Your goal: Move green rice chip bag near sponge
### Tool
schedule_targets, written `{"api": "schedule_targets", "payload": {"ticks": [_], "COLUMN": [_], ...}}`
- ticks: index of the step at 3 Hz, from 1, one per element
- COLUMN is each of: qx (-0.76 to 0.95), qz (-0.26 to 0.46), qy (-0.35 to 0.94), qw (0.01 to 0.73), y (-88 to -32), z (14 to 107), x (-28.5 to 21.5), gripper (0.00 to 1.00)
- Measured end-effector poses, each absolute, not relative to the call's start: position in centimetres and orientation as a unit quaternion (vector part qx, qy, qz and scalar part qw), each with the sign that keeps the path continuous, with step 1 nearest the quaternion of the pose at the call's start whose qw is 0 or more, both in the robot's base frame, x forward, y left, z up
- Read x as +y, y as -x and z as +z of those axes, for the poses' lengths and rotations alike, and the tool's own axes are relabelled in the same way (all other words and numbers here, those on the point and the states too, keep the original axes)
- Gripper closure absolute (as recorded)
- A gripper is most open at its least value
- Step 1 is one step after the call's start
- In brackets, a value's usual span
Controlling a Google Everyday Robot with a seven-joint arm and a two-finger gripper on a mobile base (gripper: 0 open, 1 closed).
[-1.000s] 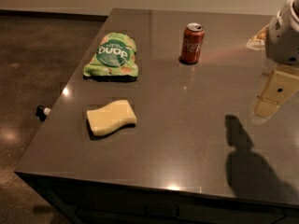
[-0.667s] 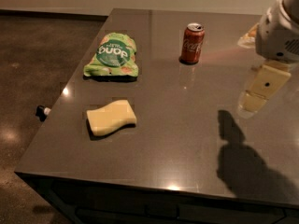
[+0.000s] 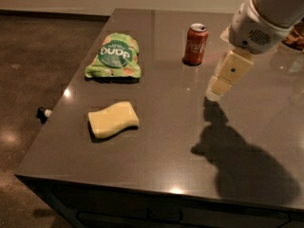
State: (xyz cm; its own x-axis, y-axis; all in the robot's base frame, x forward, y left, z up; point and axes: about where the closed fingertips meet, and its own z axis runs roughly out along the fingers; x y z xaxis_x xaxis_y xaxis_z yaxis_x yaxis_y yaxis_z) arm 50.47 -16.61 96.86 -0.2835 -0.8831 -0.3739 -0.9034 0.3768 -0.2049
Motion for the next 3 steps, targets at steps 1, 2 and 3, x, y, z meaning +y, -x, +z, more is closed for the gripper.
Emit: {"api": "schedule_targets", "payload": {"ticks": [1,2,3], "qx": [0.813,0.832,0.856], "qz": [0.035,0.036,0.049], "qy": [0.524,0.48,0.422], "qw": [0.251,0.276,0.295], "y": [-53.8,-56.7,-59.0], "z": [96.5,96.1,95.8], "x": [-13.7,-11.6,-9.8], "gripper": [0.0,0.0,0.0]}}
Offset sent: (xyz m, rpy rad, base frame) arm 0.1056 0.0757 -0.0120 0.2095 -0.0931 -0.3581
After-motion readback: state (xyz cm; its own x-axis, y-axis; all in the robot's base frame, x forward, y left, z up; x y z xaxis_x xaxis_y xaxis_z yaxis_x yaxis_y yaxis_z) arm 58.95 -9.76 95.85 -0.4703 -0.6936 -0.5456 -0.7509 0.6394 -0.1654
